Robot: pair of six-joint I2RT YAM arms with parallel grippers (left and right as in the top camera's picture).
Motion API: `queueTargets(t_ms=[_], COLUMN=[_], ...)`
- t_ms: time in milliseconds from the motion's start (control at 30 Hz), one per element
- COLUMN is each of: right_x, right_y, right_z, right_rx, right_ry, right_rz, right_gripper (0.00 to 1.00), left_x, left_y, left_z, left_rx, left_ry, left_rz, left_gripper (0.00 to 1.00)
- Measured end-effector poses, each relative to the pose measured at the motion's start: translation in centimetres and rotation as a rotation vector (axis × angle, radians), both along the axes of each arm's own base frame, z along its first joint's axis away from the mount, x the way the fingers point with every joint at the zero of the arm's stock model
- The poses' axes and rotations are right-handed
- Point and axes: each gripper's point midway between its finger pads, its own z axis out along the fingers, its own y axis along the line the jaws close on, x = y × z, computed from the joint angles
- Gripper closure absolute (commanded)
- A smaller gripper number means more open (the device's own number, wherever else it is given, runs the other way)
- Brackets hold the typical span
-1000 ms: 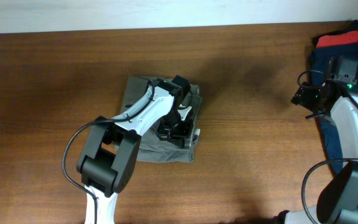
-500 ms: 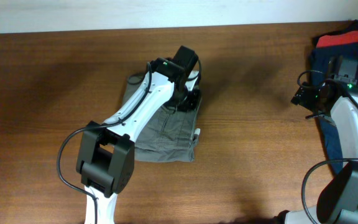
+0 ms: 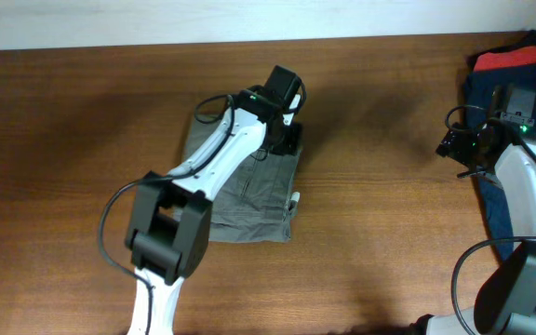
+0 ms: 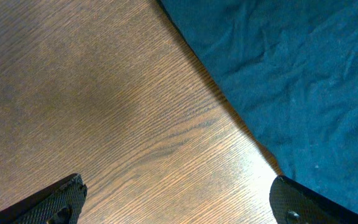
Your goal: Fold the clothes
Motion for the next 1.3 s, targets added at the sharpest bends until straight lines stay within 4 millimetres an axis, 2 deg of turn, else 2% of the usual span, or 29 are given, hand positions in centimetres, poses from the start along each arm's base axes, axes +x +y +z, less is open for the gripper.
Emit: queueTargets(t_ms=[167,300,567,733,833,900,1000,1067,1167,1233,1267,1300], right_x=[0.0,0.0,0.0,0.0,0.0,0.0,0.0,0.0,0.0,0.0,0.0,0.0], right_y=[0.0,0.0,0.0,0.0,0.0,0.0,0.0,0.0,0.0,0.0,0.0,0.0], right_z=[0.0,0.0,0.0,0.0,0.0,0.0,0.0,0.0,0.0,0.0,0.0,0.0], right_rx=[0.0,0.0,0.0,0.0,0.0,0.0,0.0,0.0,0.0,0.0,0.0,0.0], right_ry=[0.0,0.0,0.0,0.0,0.0,0.0,0.0,0.0,0.0,0.0,0.0,0.0], right_rz=[0.0,0.0,0.0,0.0,0.0,0.0,-0.001,0.0,0.0,0.0,0.0,0.0], right_gripper=[0.01,0.01,0.01,0.01,0.01,0.01,0.01,0.01,0.01,0.02,0.01,0.01], left_x=[0.5,1.4,2.3,3.3,3.9,4.1,4.1,3.8,3.1,2.6,2.5,2.4], left_y=[0.3,0.8,3.1,3.9,4.7,5.3,6.8,8.1,10.8,12.9,14.0,15.0], left_z=[-3.0,-3.7,-3.2,-1.1,0.0,0.4,1.2,1.6,1.9,2.0,2.0,1.9], left_rx=[0.016,0.01,0.021,0.046,0.072,0.087,0.107,0.124,0.156,0.173,0.176,0.174], left_ry=[0.028,0.019,0.041,0.018,-0.003,-0.005,0.005,0.028,0.078,0.118,0.135,0.152], left_rz=[0.01,0.027,0.074,0.096,0.114,0.122,0.144,0.163,0.188,0.215,0.232,0.24], left_gripper=[0.98,0.98,0.99,0.99,0.96,0.87,0.44,0.31,0.17,0.13,0.06,0.05])
